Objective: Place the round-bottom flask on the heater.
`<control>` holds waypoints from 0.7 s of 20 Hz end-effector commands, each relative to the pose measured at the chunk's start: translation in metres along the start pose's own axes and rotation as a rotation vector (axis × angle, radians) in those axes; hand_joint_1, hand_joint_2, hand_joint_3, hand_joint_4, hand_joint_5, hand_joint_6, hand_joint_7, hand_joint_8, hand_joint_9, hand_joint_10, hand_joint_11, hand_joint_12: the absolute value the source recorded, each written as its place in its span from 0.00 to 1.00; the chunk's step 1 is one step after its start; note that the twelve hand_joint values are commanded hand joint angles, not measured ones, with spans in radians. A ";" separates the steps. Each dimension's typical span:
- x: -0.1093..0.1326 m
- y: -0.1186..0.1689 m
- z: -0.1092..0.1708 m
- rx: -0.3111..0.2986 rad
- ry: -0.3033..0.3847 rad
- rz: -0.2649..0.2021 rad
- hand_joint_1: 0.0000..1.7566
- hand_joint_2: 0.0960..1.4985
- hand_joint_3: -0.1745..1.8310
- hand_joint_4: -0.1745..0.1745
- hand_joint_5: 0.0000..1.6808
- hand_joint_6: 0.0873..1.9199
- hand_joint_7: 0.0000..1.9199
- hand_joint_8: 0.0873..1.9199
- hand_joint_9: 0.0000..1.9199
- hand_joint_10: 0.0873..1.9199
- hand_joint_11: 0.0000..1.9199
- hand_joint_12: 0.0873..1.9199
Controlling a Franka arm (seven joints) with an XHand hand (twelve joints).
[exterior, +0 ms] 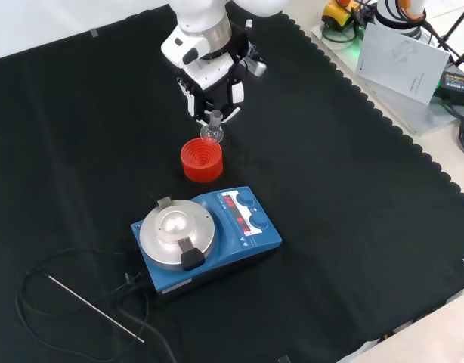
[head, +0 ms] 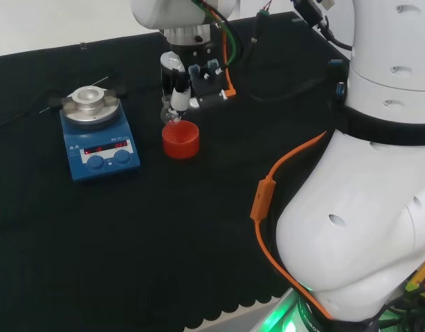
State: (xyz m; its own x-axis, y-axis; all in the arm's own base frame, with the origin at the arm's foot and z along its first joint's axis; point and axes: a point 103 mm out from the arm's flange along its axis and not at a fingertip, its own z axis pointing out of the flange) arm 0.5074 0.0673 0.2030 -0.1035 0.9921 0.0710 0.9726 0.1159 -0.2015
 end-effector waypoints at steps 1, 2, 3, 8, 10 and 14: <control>0.006 0.002 -0.010 -0.003 -0.008 -0.011 0.76 0.20 0.64 0.00 0.76 0.37 0.79 0.28 0.89 0.14 0.81 0.43; 0.008 0.002 -0.012 -0.004 -0.010 -0.014 0.76 0.20 0.64 0.00 0.76 0.37 0.79 0.28 0.89 0.14 0.81 0.43; 0.009 0.003 -0.013 -0.004 -0.012 -0.016 0.76 0.20 0.64 0.00 0.76 0.37 0.79 0.28 0.89 0.14 0.81 0.42; 0.018 0.007 -0.023 -0.003 -0.012 -0.026 0.76 0.20 0.64 0.00 0.76 0.37 0.79 0.28 0.89 0.14 0.82 0.42; 0.019 0.007 -0.025 -0.001 -0.013 -0.025 0.76 0.20 0.64 0.00 0.76 0.37 0.79 0.28 0.89 0.14 0.82 0.42; 0.032 0.012 -0.036 0.017 -0.034 -0.021 0.76 0.19 0.64 0.00 0.76 0.37 0.79 0.28 0.89 0.14 0.82 0.42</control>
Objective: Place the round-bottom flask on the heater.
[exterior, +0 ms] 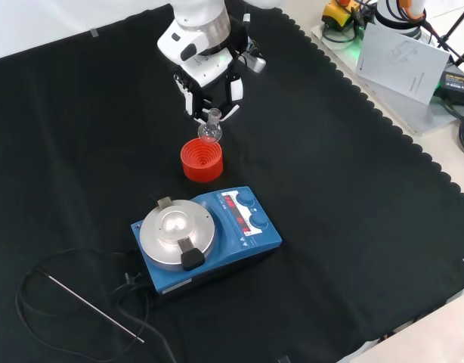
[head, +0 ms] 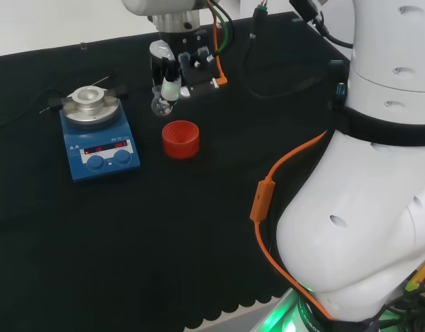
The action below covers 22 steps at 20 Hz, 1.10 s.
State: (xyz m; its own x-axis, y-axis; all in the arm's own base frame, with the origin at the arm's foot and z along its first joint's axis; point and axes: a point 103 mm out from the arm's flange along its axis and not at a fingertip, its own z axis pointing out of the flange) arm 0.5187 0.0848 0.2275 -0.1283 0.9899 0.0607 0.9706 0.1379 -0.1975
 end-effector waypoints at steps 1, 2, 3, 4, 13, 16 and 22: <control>0.016 0.006 -0.013 0.021 -0.018 0.001 0.76 0.19 0.64 0.00 0.76 0.37 0.79 0.28 0.89 0.14 0.82 0.42; 0.018 0.007 -0.015 0.022 -0.016 0.001 0.76 0.19 0.64 0.00 0.76 0.37 0.79 0.28 0.89 0.14 0.82 0.42; 0.020 0.008 -0.017 0.022 -0.014 -0.001 0.76 0.19 0.64 0.00 0.76 0.37 0.79 0.28 0.89 0.14 0.82 0.42; 0.019 0.008 -0.017 0.018 -0.004 -0.003 0.76 0.19 0.64 0.00 0.76 0.37 0.79 0.28 0.89 0.14 0.82 0.42; 0.031 0.016 -0.031 0.021 -0.014 -0.008 0.76 0.19 0.64 0.00 0.76 0.37 0.80 0.28 0.90 0.14 0.82 0.42; 0.038 0.022 -0.040 0.021 -0.028 -0.008 0.76 0.19 0.64 0.00 0.76 0.37 0.80 0.28 0.90 0.14 0.82 0.42; 0.055 0.036 -0.062 -0.001 -0.027 -0.040 0.76 0.19 0.64 0.00 0.76 0.37 0.80 0.28 0.90 0.14 0.83 0.41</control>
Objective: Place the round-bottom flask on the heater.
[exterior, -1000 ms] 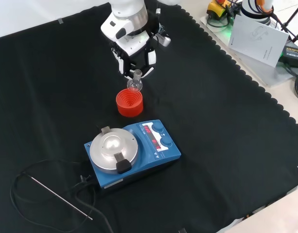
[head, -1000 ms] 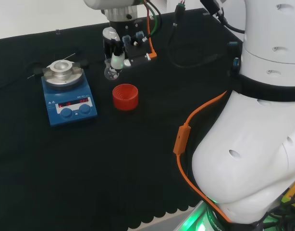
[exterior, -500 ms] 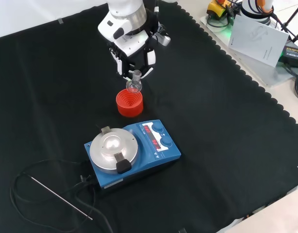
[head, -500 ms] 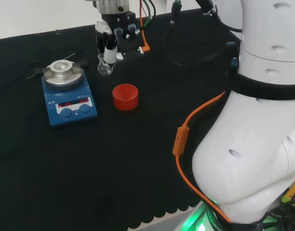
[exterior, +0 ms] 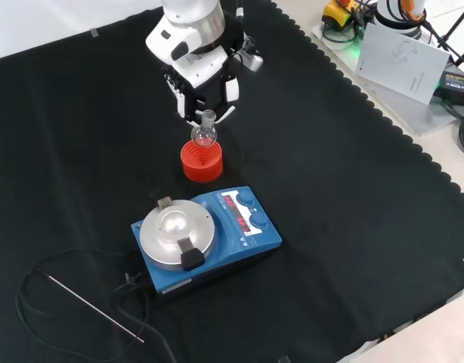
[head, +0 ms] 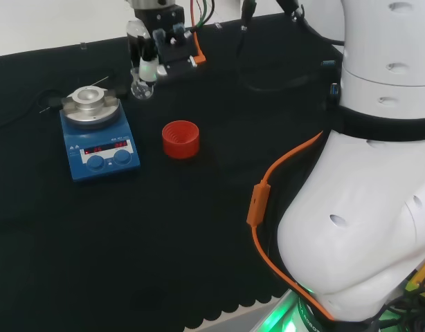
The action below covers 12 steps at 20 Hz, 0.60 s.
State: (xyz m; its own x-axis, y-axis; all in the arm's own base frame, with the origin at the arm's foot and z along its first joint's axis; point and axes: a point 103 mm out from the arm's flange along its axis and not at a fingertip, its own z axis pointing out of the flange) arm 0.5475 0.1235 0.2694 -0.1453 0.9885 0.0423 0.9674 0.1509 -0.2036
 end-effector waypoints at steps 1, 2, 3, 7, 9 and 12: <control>0.018 0.013 -0.018 -0.009 -0.007 -0.033 0.76 0.19 0.64 0.00 0.76 0.37 0.80 0.28 0.90 0.14 0.83 0.41; 0.019 0.015 -0.019 -0.009 -0.010 -0.037 0.76 0.19 0.64 0.00 0.76 0.37 0.80 0.28 0.90 0.14 0.83 0.41; 0.020 0.016 -0.021 -0.009 -0.011 -0.040 0.76 0.19 0.64 0.00 0.76 0.37 0.80 0.28 0.90 0.14 0.83 0.41; 0.026 0.023 -0.029 -0.013 -0.020 -0.056 0.76 0.19 0.64 0.00 0.76 0.37 0.80 0.28 0.90 0.13 0.83 0.41; 0.030 0.027 -0.032 -0.017 -0.021 -0.062 0.76 0.19 0.64 0.00 0.76 0.37 0.80 0.28 0.90 0.13 0.83 0.41; 0.036 0.031 -0.034 -0.018 -0.020 -0.071 0.76 0.19 0.65 0.00 0.76 0.37 0.80 0.28 0.90 0.13 0.83 0.41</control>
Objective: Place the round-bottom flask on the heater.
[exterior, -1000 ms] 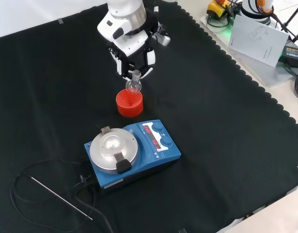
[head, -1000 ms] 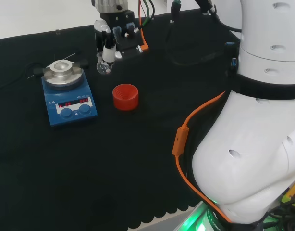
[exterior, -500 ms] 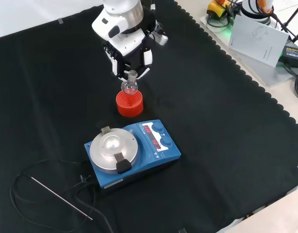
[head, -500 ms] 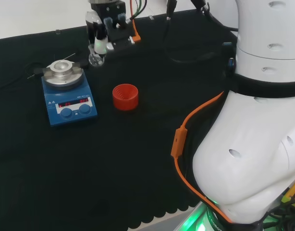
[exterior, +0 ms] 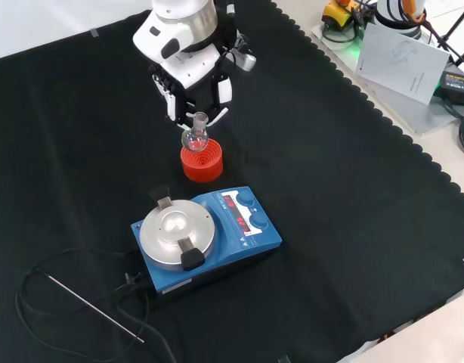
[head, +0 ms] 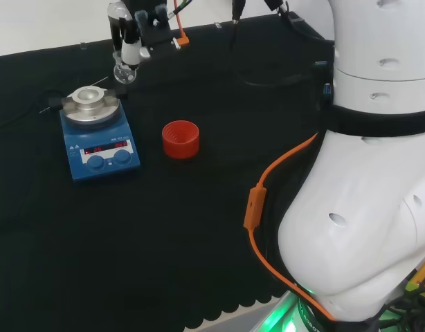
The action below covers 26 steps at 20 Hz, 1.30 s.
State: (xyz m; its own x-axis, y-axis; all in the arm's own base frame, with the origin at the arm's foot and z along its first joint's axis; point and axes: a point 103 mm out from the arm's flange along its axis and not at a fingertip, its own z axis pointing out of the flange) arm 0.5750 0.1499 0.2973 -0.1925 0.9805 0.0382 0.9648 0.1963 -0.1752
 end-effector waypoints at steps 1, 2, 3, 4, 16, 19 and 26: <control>0.014 0.008 -0.002 0.009 -0.008 -0.026 0.76 0.19 0.65 0.00 0.76 0.37 0.80 0.28 0.90 0.13 0.83 0.41; 0.015 0.009 -0.003 0.009 -0.007 -0.027 0.76 0.19 0.65 0.00 0.76 0.37 0.80 0.28 0.90 0.13 0.83 0.41; 0.017 0.010 -0.004 0.008 -0.009 -0.028 0.76 0.19 0.65 0.00 0.76 0.37 0.80 0.28 0.90 0.13 0.83 0.41; 0.018 0.011 -0.005 0.006 -0.008 -0.027 0.76 0.19 0.65 0.00 0.76 0.37 0.80 0.28 0.90 0.13 0.83 0.41; 0.043 0.015 -0.043 -0.061 0.012 -0.028 0.76 0.18 0.65 0.00 0.77 0.37 0.80 0.28 0.90 0.13 0.84 0.40; 0.046 0.020 -0.046 -0.066 0.011 -0.036 0.77 0.18 0.65 0.00 0.77 0.37 0.80 0.28 0.90 0.13 0.84 0.40; 0.056 0.029 -0.029 -0.038 0.014 -0.053 0.77 0.18 0.65 0.00 0.77 0.37 0.80 0.28 0.91 0.13 0.84 0.40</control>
State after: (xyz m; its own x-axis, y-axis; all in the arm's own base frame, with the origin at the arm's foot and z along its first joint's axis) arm 0.5965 0.2016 0.3336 -0.2283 0.9719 0.0573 0.9654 0.2336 -0.1159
